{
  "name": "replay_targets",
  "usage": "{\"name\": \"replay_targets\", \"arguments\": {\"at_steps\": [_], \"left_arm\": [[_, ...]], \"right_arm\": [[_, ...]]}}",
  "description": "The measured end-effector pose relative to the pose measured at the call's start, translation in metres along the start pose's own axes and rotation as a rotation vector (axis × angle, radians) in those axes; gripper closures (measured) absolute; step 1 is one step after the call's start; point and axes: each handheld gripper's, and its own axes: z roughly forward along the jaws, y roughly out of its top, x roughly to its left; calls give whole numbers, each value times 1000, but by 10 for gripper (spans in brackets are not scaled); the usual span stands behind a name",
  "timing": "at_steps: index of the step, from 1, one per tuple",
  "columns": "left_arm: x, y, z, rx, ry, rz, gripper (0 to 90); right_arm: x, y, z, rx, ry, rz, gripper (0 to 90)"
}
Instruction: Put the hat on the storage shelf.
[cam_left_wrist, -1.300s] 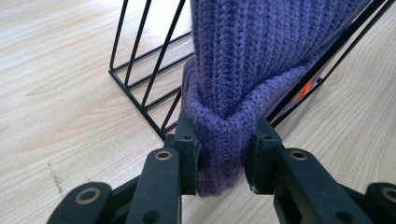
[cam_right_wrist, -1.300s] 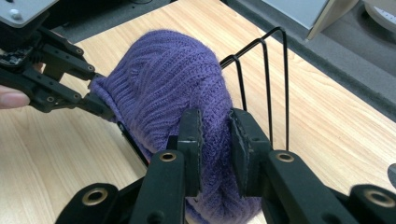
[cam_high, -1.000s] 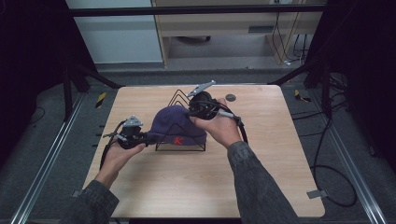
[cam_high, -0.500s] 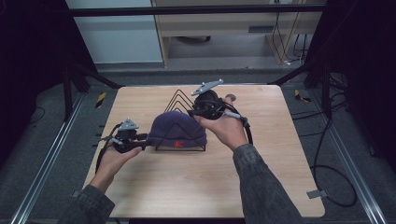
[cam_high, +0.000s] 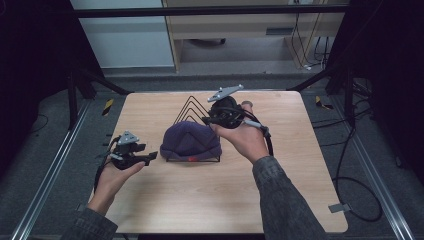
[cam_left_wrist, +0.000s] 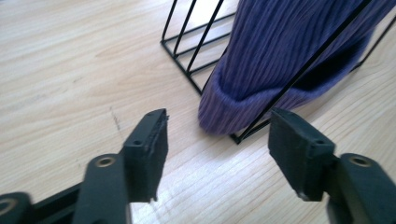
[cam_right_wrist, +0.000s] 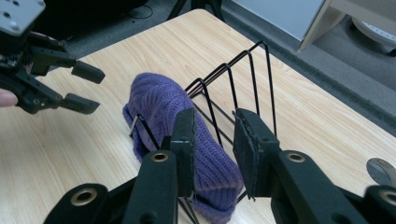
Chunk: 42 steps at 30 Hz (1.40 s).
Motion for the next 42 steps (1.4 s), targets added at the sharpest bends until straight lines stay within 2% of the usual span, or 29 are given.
{"name": "replay_targets", "arguments": {"at_steps": [4,8,9,10,11,12,15,18,20,23,26,30,35,38,42], "left_arm": [[-3,-5,3,15,25,-19,241],[-7,-22,5,-1,46,-92,163],[-8,-25,6,10,48,-93,154],[-9,-27,7,31,49,-74,141],[-9,-27,7,31,49,-74,125],[-7,-32,5,43,59,-81,117],[-1,-40,1,31,71,-125,98],[6,-47,1,56,83,-121,61],[11,-51,2,67,97,-138,60],[15,-55,5,89,106,-130,59],[16,-57,7,108,112,-143,60],[16,-57,10,129,108,-127,59],[12,-58,14,161,112,-97,55],[11,-60,16,177,115,-93,49],[11,-61,20,199,118,-87,47]], "right_arm": [[-1,0,-5,-10,-12,3,647],[-3,0,-11,-25,-31,20,577],[-3,0,-12,-24,-37,26,556],[-3,0,-13,-23,-40,30,537],[-3,0,-14,-28,-42,32,518],[-3,-1,-15,-31,-46,37,499],[-2,-3,-18,-36,-58,34,447],[-3,-6,-22,-47,-62,47,397],[-3,-8,-25,-53,-65,62,363],[-6,-12,-29,-63,-72,72,303],[-11,-18,-31,-61,-80,82,244],[-17,-28,-37,-78,-93,96,176],[-25,-52,-43,-106,-118,133,123],[-30,-69,-48,-119,-132,157,112],[-40,-93,-53,-122,-129,162,93]]}}
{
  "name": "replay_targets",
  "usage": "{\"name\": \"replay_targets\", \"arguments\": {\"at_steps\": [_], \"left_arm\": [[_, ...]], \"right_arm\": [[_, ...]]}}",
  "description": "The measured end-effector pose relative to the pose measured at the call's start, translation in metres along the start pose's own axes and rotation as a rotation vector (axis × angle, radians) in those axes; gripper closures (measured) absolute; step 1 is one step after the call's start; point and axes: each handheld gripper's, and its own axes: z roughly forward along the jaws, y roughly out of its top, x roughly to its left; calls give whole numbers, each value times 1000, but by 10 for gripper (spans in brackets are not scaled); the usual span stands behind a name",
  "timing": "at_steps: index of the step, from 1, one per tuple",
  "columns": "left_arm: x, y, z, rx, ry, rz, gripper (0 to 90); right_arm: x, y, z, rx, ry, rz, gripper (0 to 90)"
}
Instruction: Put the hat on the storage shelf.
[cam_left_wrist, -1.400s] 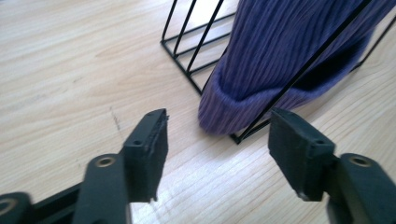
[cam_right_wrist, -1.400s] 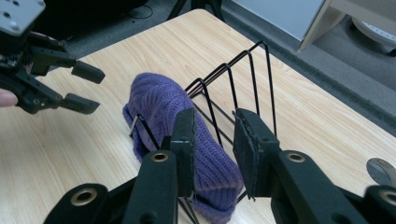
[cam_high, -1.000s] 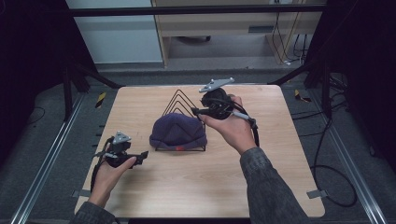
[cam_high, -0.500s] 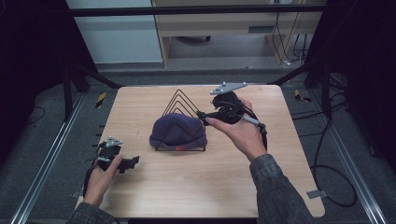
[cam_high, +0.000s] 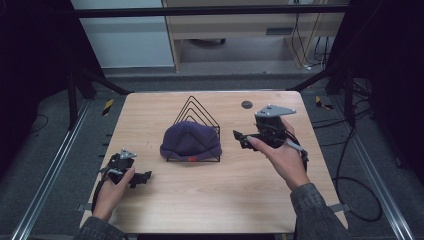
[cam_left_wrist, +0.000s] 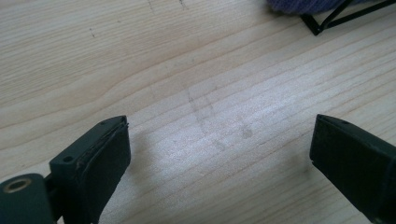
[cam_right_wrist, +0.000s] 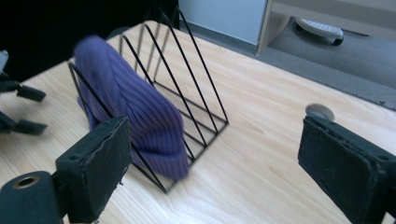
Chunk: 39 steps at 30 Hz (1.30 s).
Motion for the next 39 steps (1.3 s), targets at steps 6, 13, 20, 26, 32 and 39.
{"name": "replay_targets", "arguments": {"at_steps": [6,13,20,26,32,39], "left_arm": [[-1,-1,5,12,4,-3,18],[-2,-3,6,-6,5,-9,3],[-2,-4,7,-11,-1,-5,0],[-3,-4,7,-15,-4,-4,0],[-4,-4,7,-19,-8,5,0],[-5,-5,7,-25,-10,4,0]], "right_arm": [[-29,-28,-7,2,-12,51,83],[-52,-57,-14,3,-33,107,95],[-69,-83,-15,37,-86,146,130],[-78,-106,-9,79,-99,176,131],[-81,-125,-2,126,-101,201,133],[-76,-147,11,187,-98,202,136]]}}
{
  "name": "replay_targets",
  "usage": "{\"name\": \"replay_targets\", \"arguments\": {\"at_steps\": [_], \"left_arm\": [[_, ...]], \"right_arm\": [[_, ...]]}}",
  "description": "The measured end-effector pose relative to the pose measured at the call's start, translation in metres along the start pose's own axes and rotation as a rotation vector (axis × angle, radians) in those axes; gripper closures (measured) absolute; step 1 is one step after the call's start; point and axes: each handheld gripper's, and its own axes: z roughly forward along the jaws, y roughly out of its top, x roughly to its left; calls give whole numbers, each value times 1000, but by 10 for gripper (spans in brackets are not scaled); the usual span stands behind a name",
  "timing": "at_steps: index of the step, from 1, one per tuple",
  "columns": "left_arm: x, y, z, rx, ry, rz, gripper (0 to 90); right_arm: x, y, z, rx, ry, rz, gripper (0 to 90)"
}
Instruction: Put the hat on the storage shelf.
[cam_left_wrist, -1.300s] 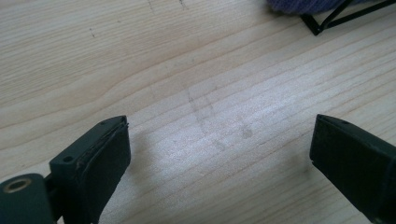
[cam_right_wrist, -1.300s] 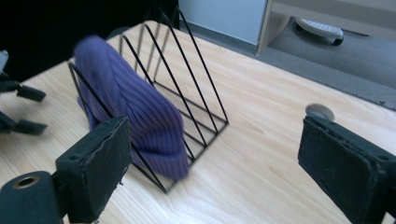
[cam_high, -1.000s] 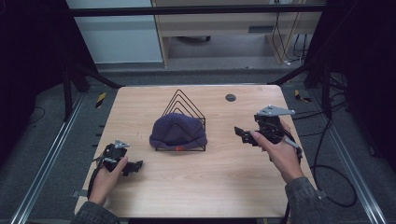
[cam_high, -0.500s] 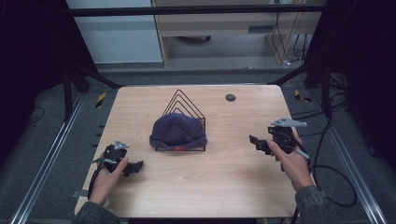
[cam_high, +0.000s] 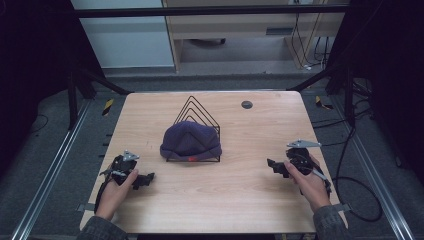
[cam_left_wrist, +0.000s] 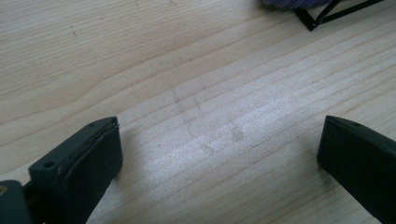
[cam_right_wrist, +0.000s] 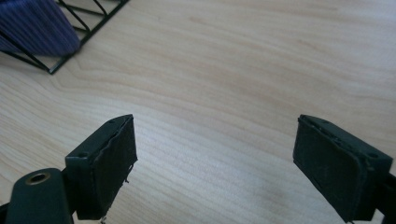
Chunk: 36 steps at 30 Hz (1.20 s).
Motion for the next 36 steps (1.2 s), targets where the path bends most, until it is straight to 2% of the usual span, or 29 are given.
{"name": "replay_targets", "arguments": {"at_steps": [3,8,11,17,18,22,25,27,29,36], "left_arm": [[0,0,0,1,-3,5,0],[-1,0,0,3,-7,11,0],[-1,0,0,0,-8,10,0],[-2,1,0,3,-14,17,0],[-2,1,0,3,-14,18,0],[-2,1,0,6,-14,19,0],[-2,1,0,10,-15,25,0],[-2,1,0,12,-17,27,0],[-3,1,0,14,-20,26,0],[-4,1,-2,26,-28,42,0]], "right_arm": [[0,-5,5,15,-2,-5,135],[-1,-10,14,42,-24,18,131],[-1,-11,20,62,-47,0,131],[2,-16,25,73,-26,13,124],[3,-16,26,70,-33,-2,119],[5,-18,27,61,-42,-9,115],[9,-22,30,35,-72,-43,93],[13,-25,31,33,-96,-85,77],[16,-26,31,25,-93,-73,77],[16,-27,31,25,-97,-81,77]]}}
